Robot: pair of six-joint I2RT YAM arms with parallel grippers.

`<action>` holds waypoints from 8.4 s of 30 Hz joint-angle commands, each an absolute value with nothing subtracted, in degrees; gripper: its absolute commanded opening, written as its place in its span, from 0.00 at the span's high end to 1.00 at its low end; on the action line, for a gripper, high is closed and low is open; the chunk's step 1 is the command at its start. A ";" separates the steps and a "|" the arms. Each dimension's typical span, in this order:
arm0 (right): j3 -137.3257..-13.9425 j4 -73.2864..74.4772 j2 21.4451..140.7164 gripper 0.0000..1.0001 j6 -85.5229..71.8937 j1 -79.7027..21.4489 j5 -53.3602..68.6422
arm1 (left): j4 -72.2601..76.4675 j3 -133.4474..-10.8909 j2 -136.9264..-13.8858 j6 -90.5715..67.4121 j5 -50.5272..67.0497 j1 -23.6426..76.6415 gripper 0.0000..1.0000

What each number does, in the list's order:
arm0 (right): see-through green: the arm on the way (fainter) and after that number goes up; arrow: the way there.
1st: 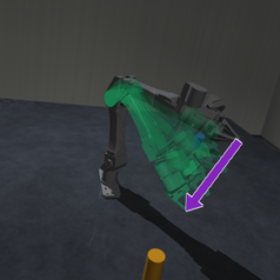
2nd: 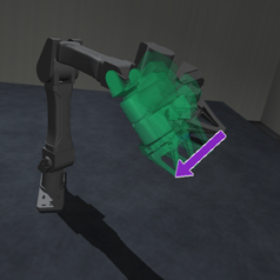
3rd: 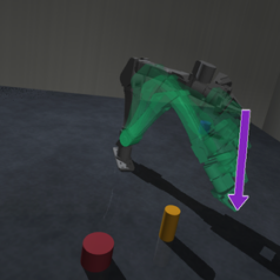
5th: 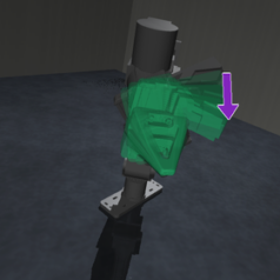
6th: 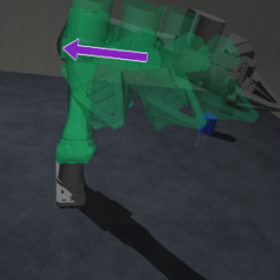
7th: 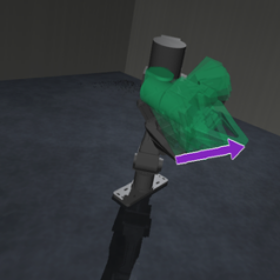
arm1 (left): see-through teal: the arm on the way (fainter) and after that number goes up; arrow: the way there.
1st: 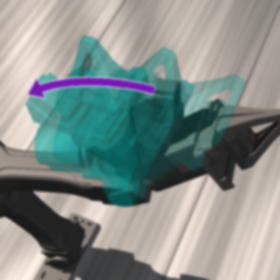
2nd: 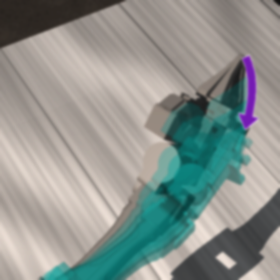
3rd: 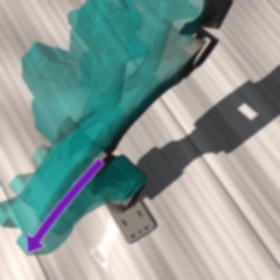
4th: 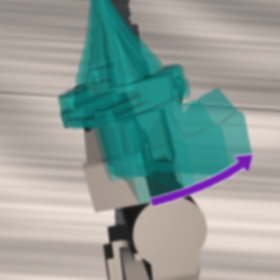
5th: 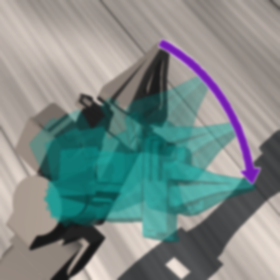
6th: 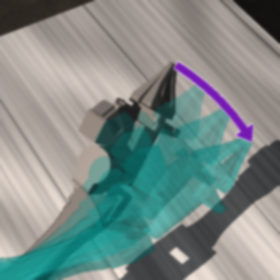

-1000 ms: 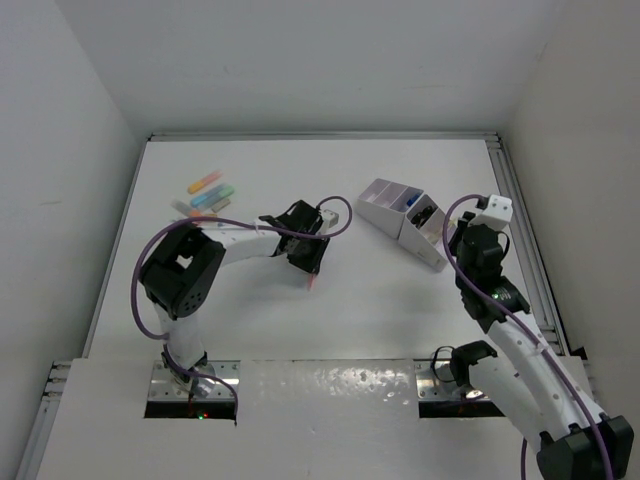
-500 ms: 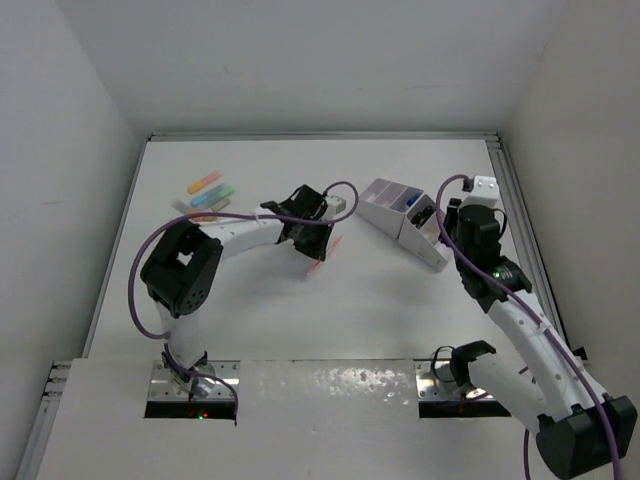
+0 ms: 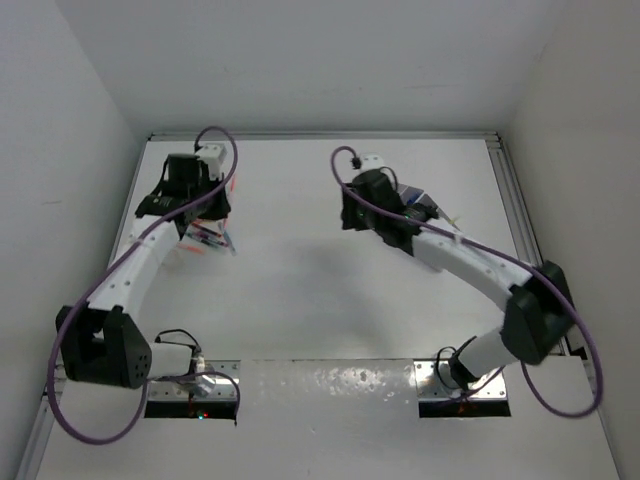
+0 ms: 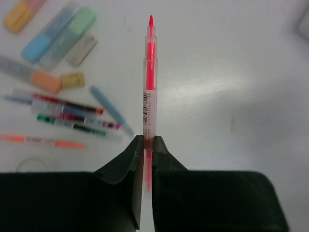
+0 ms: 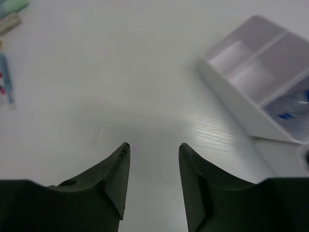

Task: Sort the stationery into containers
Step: Pick up the pen from the center of the board, then close the pen cap on the pen.

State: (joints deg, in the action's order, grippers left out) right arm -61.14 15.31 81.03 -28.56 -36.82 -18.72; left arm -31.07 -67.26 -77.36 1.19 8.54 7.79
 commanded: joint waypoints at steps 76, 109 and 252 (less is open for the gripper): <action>-71.02 -10.80 89.74 1.00 -34.46 -43.42 -21.71 | -7.06 -42.19 -60.37 -4.21 37.60 12.39 1.00; -66.80 -26.81 92.11 1.00 -40.60 -45.70 -18.90 | 8.53 -42.89 -64.16 -17.84 43.42 13.36 1.00; -52.47 -46.40 86.48 1.00 -36.65 -47.02 -15.21 | 10.19 -40.96 -68.64 -10.46 44.30 18.28 0.26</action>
State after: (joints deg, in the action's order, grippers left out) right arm -49.84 -41.89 88.01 -35.33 -46.41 -14.98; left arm 6.63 -40.75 -68.25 -10.46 44.34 16.95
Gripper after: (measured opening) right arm 0.009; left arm 0.738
